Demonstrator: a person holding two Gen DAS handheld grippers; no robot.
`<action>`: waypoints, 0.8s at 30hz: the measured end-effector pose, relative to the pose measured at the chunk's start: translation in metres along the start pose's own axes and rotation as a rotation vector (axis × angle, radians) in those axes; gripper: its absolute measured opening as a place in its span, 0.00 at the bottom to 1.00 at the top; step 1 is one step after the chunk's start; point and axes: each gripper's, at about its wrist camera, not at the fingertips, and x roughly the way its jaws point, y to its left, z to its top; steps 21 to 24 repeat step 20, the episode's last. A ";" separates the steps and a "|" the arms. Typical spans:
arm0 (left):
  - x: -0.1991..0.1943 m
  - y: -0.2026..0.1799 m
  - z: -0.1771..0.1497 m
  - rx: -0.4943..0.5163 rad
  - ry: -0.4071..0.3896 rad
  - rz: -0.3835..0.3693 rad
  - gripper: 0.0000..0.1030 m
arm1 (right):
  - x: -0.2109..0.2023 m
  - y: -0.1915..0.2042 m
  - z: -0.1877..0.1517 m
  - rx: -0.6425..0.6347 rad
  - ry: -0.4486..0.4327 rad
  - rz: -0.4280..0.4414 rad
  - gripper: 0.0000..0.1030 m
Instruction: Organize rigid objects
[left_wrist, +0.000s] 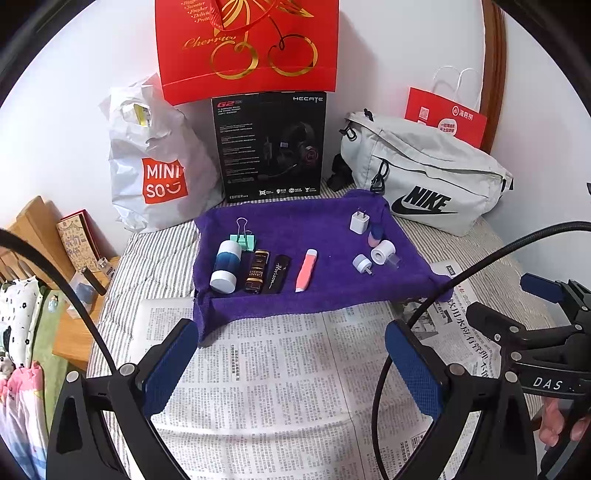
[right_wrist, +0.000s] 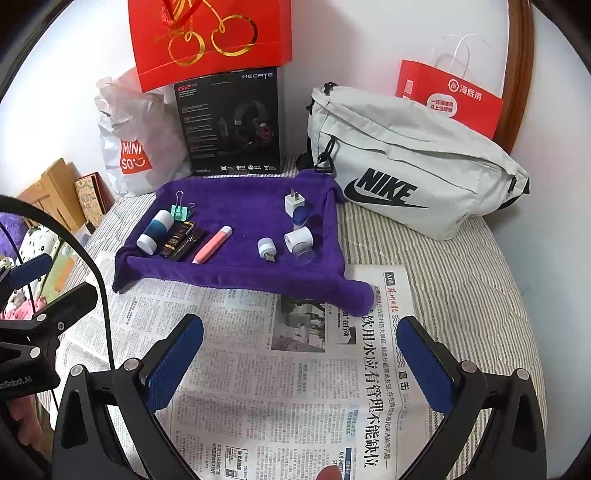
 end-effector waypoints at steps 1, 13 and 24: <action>0.000 0.000 0.000 0.000 0.001 -0.003 0.99 | 0.000 0.000 0.000 0.000 0.000 0.000 1.00; 0.001 0.002 0.000 0.000 0.004 -0.002 0.99 | 0.000 0.000 -0.001 0.000 0.001 0.001 1.00; 0.002 0.002 -0.001 -0.004 0.002 -0.013 0.99 | 0.001 0.002 -0.002 -0.004 0.006 0.002 1.00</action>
